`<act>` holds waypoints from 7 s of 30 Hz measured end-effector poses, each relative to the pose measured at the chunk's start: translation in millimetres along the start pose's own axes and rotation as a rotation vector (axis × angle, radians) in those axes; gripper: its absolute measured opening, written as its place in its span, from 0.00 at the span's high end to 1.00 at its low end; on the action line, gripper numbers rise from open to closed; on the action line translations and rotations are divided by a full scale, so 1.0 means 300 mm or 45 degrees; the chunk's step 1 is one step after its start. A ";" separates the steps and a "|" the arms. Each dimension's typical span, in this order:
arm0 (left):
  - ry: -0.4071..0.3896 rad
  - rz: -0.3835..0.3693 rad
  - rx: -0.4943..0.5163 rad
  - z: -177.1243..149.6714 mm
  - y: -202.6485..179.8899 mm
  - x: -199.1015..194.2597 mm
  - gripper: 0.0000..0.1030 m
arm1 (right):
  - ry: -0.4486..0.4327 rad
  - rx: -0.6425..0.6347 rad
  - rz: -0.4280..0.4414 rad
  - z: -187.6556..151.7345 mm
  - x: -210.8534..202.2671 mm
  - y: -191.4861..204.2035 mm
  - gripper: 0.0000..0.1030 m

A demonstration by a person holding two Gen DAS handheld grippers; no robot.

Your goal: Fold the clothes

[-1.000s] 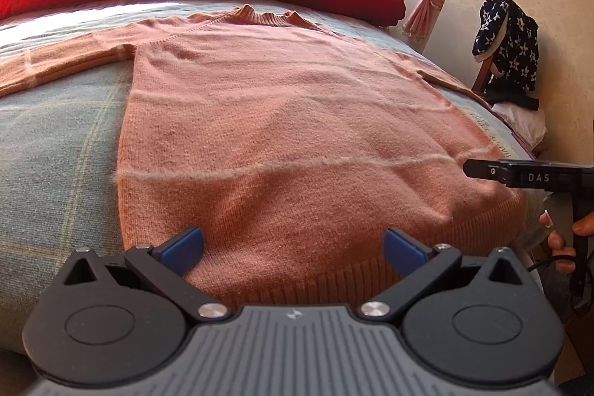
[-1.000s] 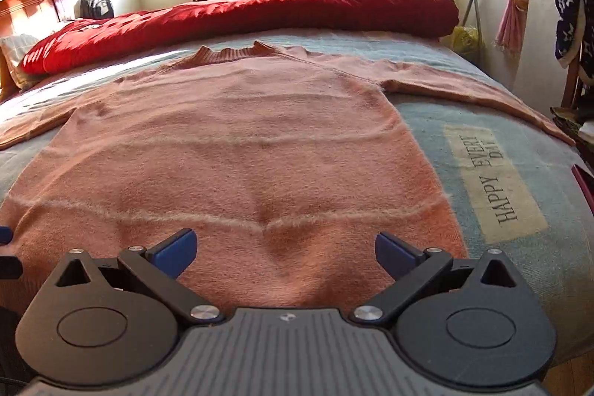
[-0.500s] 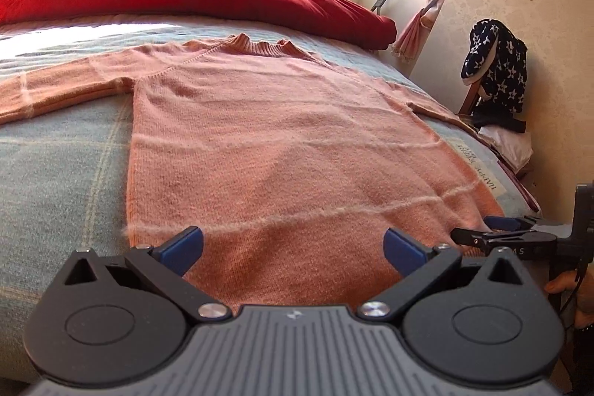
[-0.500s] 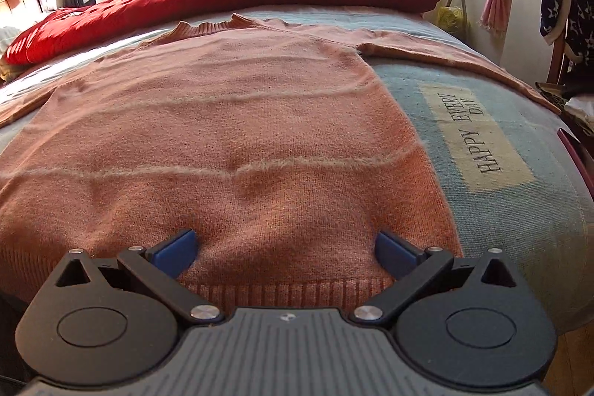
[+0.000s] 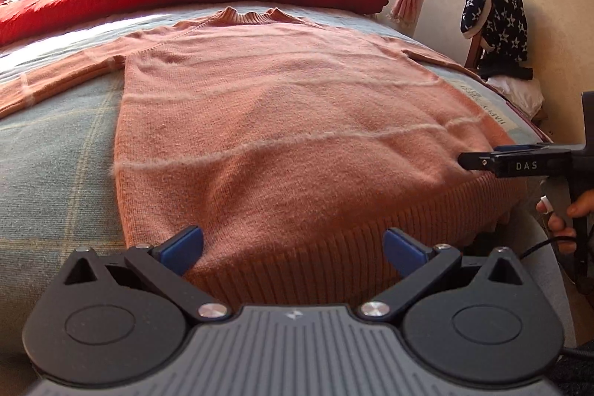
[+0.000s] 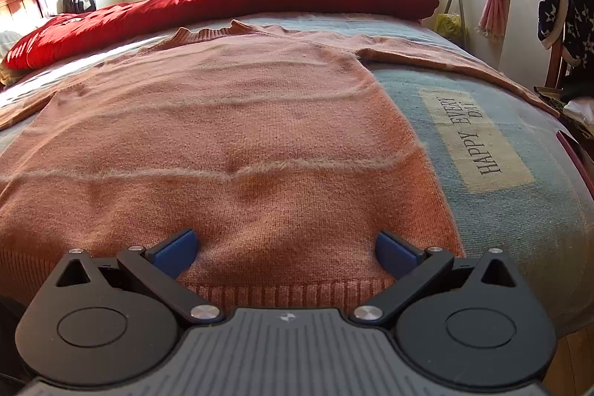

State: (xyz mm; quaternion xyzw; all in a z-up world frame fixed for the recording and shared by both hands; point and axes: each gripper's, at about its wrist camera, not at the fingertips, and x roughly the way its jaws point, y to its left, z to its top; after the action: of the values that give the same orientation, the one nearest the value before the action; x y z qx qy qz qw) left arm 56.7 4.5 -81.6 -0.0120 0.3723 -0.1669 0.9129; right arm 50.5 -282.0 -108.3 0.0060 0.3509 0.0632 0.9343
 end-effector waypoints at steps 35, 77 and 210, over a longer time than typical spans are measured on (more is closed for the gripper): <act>-0.158 -0.196 -0.188 0.283 0.105 0.085 0.01 | 0.025 0.003 -0.069 0.011 0.008 0.028 0.00; 0.103 0.150 -0.589 1.001 0.545 0.709 0.00 | 0.079 -0.305 0.311 0.538 0.531 0.396 0.00; -0.789 0.214 -1.715 0.115 1.389 0.048 0.00 | 0.263 -0.033 0.477 0.270 0.157 0.479 0.00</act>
State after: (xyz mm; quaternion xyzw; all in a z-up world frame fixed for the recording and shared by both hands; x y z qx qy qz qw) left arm 213.1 390.0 -127.2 -0.5867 0.1194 0.1788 0.7807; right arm 122.3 -131.1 -70.2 0.0524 0.4367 0.2406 0.8653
